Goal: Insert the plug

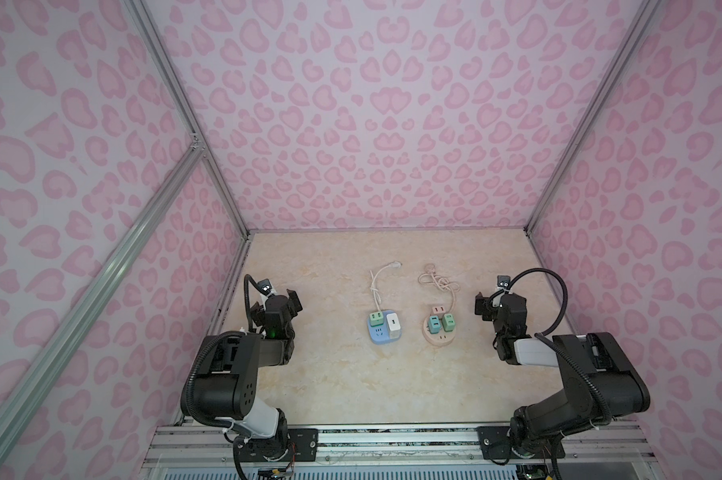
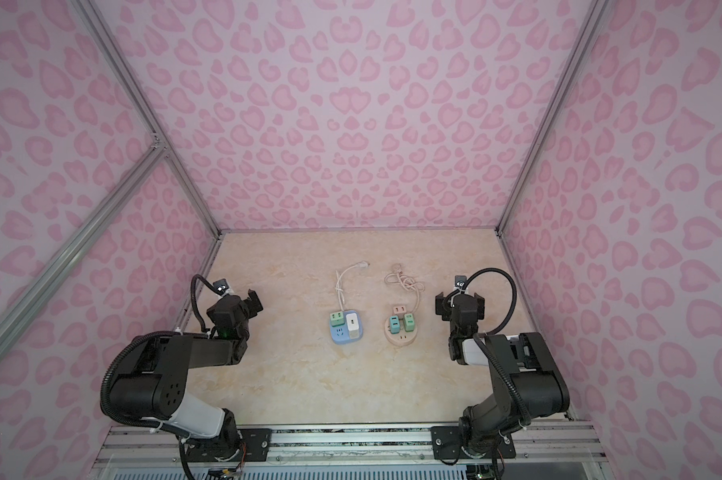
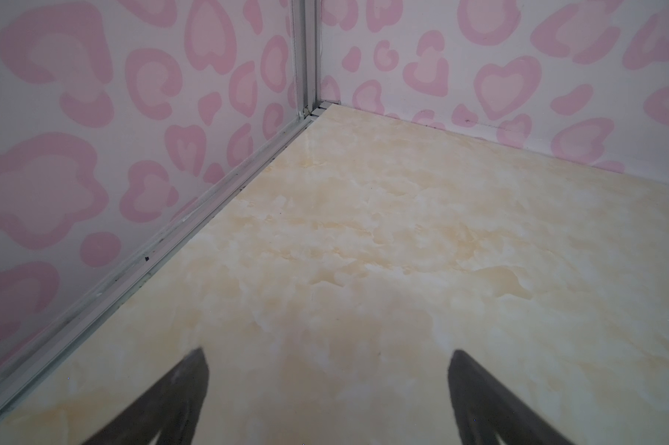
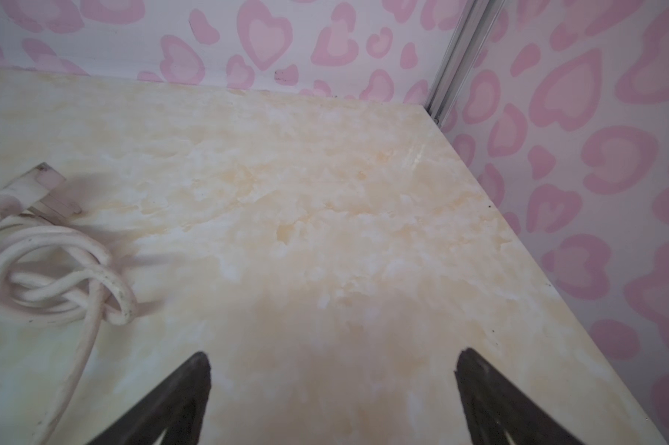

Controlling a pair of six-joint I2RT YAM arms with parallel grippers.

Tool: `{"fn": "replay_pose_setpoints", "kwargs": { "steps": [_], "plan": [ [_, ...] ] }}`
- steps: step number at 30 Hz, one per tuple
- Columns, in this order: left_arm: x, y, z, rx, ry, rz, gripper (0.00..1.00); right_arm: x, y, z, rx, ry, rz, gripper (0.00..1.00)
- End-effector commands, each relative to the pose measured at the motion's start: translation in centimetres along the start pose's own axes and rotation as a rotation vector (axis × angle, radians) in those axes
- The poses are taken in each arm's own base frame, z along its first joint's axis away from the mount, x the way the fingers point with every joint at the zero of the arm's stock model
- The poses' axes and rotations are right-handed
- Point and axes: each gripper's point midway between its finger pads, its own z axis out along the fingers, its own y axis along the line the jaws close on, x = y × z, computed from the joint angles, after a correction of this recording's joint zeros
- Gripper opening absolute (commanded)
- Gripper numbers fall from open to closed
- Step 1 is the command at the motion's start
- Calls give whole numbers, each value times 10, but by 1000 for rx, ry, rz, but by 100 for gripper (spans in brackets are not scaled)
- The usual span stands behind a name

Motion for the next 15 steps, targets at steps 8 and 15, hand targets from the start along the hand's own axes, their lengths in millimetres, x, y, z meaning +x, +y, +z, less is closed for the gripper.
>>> {"fn": "replay_pose_setpoints", "kwargs": {
  "steps": [8,15],
  "plan": [
    [-7,-1,2,1,-15,-17,98,-8,6,-3,11,-55,-41,98],
    [-5,0,4,35,5,-36,98,-7,7,0,-18,-42,-29,98]
  ]
}}
